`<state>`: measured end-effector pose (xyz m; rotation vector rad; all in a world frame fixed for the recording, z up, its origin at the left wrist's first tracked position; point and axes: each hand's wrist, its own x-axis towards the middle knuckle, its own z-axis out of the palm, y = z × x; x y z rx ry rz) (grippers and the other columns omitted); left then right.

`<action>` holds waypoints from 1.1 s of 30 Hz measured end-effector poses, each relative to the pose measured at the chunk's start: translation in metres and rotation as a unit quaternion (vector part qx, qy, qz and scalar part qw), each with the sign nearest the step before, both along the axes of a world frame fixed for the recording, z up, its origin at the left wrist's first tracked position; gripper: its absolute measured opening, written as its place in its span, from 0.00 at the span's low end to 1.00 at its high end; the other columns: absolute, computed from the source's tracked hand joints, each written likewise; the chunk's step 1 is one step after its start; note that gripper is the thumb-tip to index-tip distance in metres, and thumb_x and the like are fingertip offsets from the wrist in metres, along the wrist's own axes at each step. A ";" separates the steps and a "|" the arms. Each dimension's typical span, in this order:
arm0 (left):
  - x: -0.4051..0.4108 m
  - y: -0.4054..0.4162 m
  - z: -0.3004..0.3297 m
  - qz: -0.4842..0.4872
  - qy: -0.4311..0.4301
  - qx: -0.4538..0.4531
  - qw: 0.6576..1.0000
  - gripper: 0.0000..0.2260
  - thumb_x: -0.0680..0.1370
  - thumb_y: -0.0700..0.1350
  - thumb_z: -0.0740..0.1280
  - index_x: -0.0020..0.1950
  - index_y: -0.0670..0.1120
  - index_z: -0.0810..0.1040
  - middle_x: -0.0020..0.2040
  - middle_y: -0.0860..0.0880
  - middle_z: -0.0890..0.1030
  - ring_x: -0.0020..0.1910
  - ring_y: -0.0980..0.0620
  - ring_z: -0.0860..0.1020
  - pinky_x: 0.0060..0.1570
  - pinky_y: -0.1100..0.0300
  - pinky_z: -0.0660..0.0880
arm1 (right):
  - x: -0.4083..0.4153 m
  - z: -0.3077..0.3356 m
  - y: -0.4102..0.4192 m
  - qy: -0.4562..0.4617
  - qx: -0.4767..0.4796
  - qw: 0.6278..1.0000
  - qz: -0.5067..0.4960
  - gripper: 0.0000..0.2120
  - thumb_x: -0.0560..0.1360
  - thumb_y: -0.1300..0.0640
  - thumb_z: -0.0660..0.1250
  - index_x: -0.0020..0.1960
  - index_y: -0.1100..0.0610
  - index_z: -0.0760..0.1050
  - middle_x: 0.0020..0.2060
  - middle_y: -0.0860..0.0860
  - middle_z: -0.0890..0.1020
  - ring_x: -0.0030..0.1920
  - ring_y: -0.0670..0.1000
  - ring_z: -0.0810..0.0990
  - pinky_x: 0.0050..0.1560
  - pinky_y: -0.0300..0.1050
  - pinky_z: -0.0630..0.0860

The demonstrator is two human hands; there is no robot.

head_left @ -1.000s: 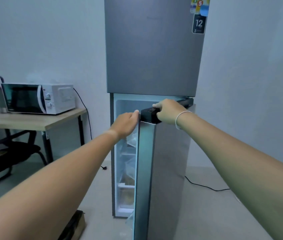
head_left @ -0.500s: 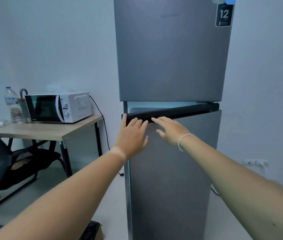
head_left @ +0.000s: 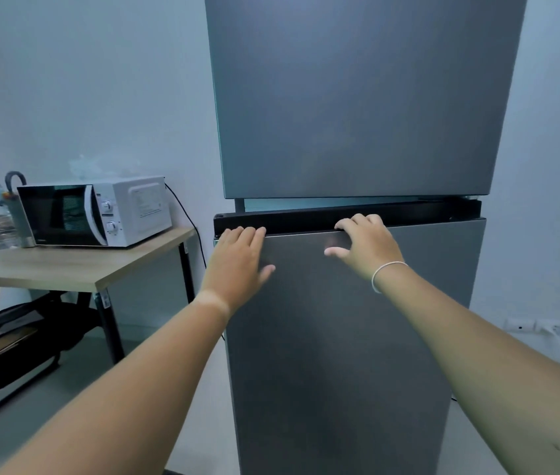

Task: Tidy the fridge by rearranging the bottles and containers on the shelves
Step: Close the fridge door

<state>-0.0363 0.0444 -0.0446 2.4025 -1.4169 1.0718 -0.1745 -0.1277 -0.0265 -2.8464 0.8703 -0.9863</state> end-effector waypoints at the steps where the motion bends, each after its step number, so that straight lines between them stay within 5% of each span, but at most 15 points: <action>1: 0.010 -0.006 -0.003 -0.001 -0.003 -0.009 1.000 0.31 0.73 0.55 0.69 0.69 0.38 0.70 0.60 0.42 0.79 0.61 0.40 0.75 0.67 0.48 0.69 | 0.006 -0.002 -0.006 -0.008 -0.004 1.000 0.000 0.24 0.73 0.42 0.66 0.65 0.53 0.71 0.60 0.51 0.76 0.63 0.55 0.68 0.65 0.46 0.65; 17: 0.093 -0.069 -0.012 -0.053 0.053 -0.061 0.995 0.33 0.72 0.54 0.71 0.72 0.40 0.68 0.67 0.42 0.75 0.70 0.38 0.69 0.72 0.46 0.63 | 0.067 -0.019 -0.052 -0.101 -0.053 0.993 -0.033 0.24 0.70 0.42 0.69 0.60 0.55 0.76 0.52 0.54 0.78 0.57 0.57 0.72 0.65 0.46 0.59; 22: 0.085 -0.067 -0.008 -0.042 0.086 -0.041 0.995 0.33 0.76 0.55 0.66 0.76 0.42 0.59 0.74 0.45 0.66 0.76 0.42 0.60 0.76 0.51 0.53 | 0.067 -0.016 -0.045 -0.082 -0.039 0.995 -0.038 0.23 0.71 0.42 0.68 0.61 0.54 0.75 0.53 0.53 0.77 0.58 0.57 0.72 0.64 0.44 0.56; 27: 0.078 -0.061 0.002 -0.019 0.101 0.014 0.995 0.34 0.78 0.53 0.61 0.78 0.44 0.49 0.77 0.48 0.58 0.78 0.45 0.52 0.77 0.56 0.50 | 0.060 -0.014 -0.037 -0.039 -0.033 0.998 -0.038 0.23 0.74 0.47 0.65 0.68 0.51 0.69 0.57 0.51 0.75 0.61 0.55 0.70 0.70 0.44 0.57; 33: 0.065 -0.055 0.015 0.004 0.151 0.059 0.987 0.37 0.78 0.50 0.63 0.79 0.44 0.44 0.79 0.48 0.53 0.79 0.46 0.48 0.76 0.57 0.53 | 0.044 -0.006 -0.026 0.050 0.008 0.998 -0.025 0.33 0.75 0.53 0.62 0.76 0.50 0.53 0.70 0.51 0.65 0.73 0.54 0.59 0.77 0.47 0.46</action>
